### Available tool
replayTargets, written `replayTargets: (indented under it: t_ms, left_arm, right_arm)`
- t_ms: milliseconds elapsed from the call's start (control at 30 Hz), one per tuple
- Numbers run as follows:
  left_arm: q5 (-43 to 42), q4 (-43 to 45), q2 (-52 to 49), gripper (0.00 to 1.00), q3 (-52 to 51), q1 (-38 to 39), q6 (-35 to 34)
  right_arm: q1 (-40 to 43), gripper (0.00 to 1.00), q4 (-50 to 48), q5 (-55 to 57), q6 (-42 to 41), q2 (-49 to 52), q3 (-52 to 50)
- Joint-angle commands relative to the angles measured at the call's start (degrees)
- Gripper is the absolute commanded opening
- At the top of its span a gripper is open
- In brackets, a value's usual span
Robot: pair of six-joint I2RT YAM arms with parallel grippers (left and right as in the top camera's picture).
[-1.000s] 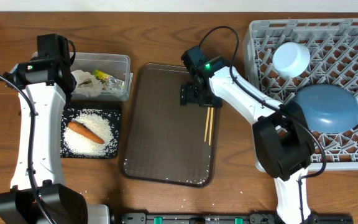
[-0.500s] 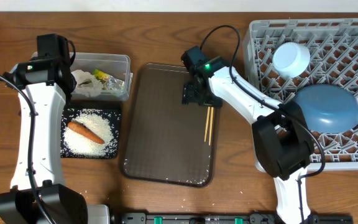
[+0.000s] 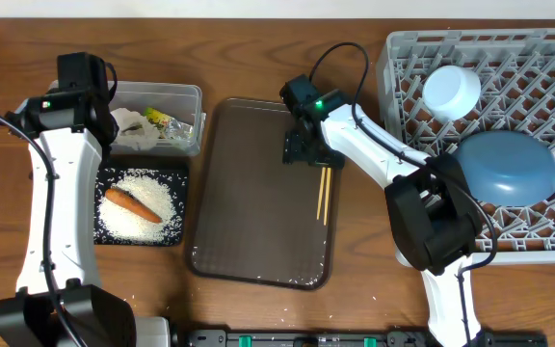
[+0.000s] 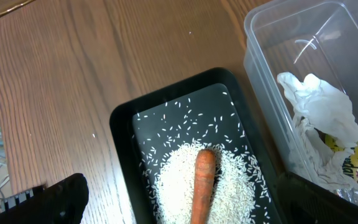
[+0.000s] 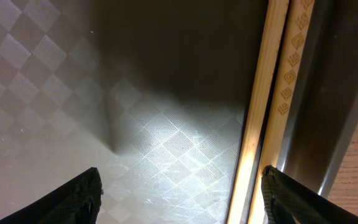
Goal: Sort waste into correct bins and load items into the dishwasher rack
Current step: 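Move the right gripper to the chopsticks and grasp one, then carry the chopstick right and drop it into the dish rack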
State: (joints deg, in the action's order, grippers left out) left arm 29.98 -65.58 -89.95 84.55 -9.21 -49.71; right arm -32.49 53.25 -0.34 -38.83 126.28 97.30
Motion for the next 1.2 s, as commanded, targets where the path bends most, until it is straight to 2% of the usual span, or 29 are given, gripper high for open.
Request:
replayTargets:
  t_ms: [0,1167]
  left_arm:
    - [0.9,-0.2,-0.2,0.98,0.0,0.0,-0.5]
    - [0.9,-0.2,-0.2,0.98,0.0,0.0,-0.5]
  right_arm:
    - [-0.2,0.8,-0.1,1.0,-1.0,0.5,0.5]
    - [-1.5,0.81,-0.9,2.7,-1.4,4.6,0.4]
